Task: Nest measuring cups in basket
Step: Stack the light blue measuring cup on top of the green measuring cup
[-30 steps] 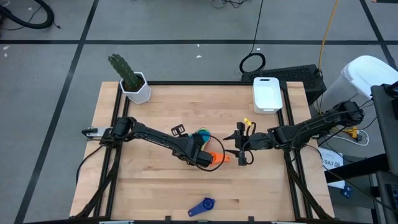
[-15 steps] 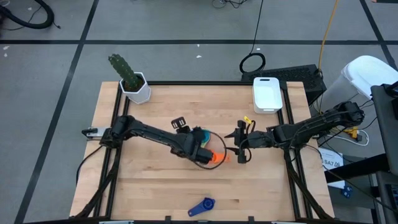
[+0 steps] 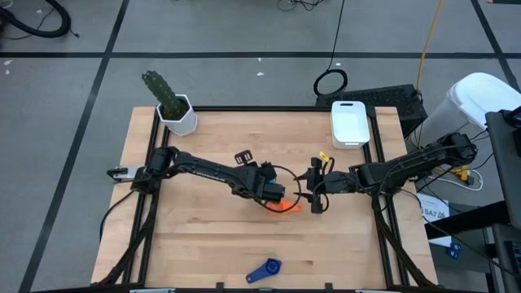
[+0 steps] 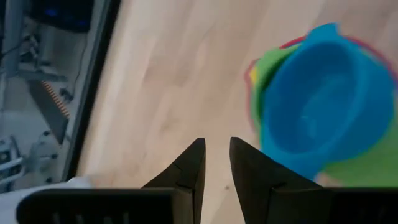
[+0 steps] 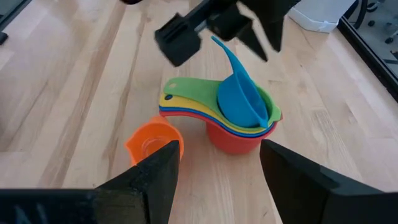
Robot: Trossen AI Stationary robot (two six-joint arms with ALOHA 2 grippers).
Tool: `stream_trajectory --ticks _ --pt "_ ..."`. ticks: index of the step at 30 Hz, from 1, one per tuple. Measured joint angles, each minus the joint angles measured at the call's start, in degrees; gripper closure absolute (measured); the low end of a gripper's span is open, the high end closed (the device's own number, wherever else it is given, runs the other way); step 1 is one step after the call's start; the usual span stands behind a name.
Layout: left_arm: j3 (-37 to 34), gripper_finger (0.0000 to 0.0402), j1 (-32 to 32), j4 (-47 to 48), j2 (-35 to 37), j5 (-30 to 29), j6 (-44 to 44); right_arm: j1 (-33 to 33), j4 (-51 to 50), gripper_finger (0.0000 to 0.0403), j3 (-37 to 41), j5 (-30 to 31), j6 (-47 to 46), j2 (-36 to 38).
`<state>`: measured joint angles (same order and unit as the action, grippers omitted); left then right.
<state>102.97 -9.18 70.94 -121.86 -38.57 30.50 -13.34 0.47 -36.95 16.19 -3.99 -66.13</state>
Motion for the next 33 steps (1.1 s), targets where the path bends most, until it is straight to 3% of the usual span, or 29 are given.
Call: stream_trajectory --ticks 13,21,27,33 --pt "-0.3 0.0323 -2.52 -7.16 -0.02 5.65 -8.69 0.66 -0.08 0.0188 0.0 0.0 0.33 0.0" --pt "-0.28 0.0323 -2.74 -7.31 -0.02 5.06 -8.84 0.66 -0.33 0.0188 0.0 0.02 0.39 0.0" --pt "-0.3 0.0323 -2.74 -7.37 0.49 1.12 -8.82 1.2 -0.25 0.0188 0.02 0.07 1.08 -0.04" --pt "-0.23 0.0323 -2.76 -14.59 1.88 -0.44 -10.51 2.89 5.28 0.0188 4.32 -0.06 0.1 -0.15"
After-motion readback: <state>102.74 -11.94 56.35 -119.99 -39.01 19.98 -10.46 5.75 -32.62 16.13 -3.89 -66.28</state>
